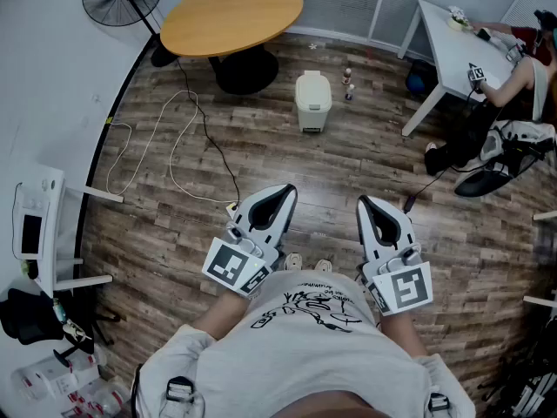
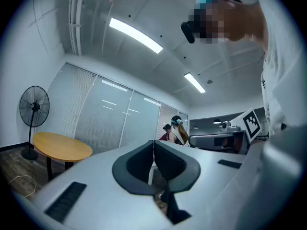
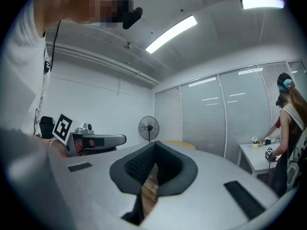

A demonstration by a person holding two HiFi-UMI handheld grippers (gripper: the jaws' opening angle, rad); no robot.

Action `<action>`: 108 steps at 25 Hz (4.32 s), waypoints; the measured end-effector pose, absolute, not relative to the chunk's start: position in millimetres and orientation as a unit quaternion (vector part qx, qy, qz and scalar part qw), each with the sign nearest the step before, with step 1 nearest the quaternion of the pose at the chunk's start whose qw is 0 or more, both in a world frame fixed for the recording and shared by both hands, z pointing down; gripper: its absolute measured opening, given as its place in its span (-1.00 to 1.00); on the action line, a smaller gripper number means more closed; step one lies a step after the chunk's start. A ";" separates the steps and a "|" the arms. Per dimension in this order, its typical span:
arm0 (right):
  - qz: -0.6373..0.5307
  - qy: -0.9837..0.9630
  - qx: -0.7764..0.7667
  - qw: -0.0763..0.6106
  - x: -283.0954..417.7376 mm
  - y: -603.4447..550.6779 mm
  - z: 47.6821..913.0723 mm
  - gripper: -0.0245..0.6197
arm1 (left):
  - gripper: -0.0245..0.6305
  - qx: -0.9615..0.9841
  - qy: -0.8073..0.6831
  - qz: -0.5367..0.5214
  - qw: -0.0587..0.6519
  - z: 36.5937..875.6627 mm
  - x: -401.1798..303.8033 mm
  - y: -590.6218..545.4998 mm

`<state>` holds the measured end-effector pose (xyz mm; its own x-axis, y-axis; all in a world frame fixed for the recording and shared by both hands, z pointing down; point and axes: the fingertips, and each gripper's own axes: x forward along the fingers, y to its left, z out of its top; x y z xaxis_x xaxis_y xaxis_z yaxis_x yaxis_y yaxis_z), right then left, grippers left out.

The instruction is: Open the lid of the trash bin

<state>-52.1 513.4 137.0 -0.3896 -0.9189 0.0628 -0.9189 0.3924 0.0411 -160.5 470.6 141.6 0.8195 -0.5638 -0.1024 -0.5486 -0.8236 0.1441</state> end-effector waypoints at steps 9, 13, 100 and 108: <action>-0.008 -0.830 0.557 0.040 -63.9 504.8 135.3 -0.91 | -0.86 0.954 -0.288 -0.069 0.055 143.6 -174.0 464.9; -0.005 -0.825 0.563 0.042 -74.8 500.0 139.5 -0.91 | -0.86 0.954 -0.288 -0.068 0.054 145.8 -187.5 460.3; 0.027 -0.839 0.541 0.045 88.5 82.6 158.9 -0.90 | -0.86 0.944 -0.319 -0.053 0.059 155.1 -23.5 49.8; 0.025 -0.842 0.538 0.046 60.1 5.9 156.3 -0.90 | -0.86 0.943 -0.324 -0.056 0.055 152.4 -52.3 -27.3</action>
<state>60.1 5.9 156.3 -0.4177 -0.9025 0.1054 -0.9072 0.4207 0.0075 -52.3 -27.3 152.4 0.7841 -0.6166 -0.0701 -0.6042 -0.7843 0.1406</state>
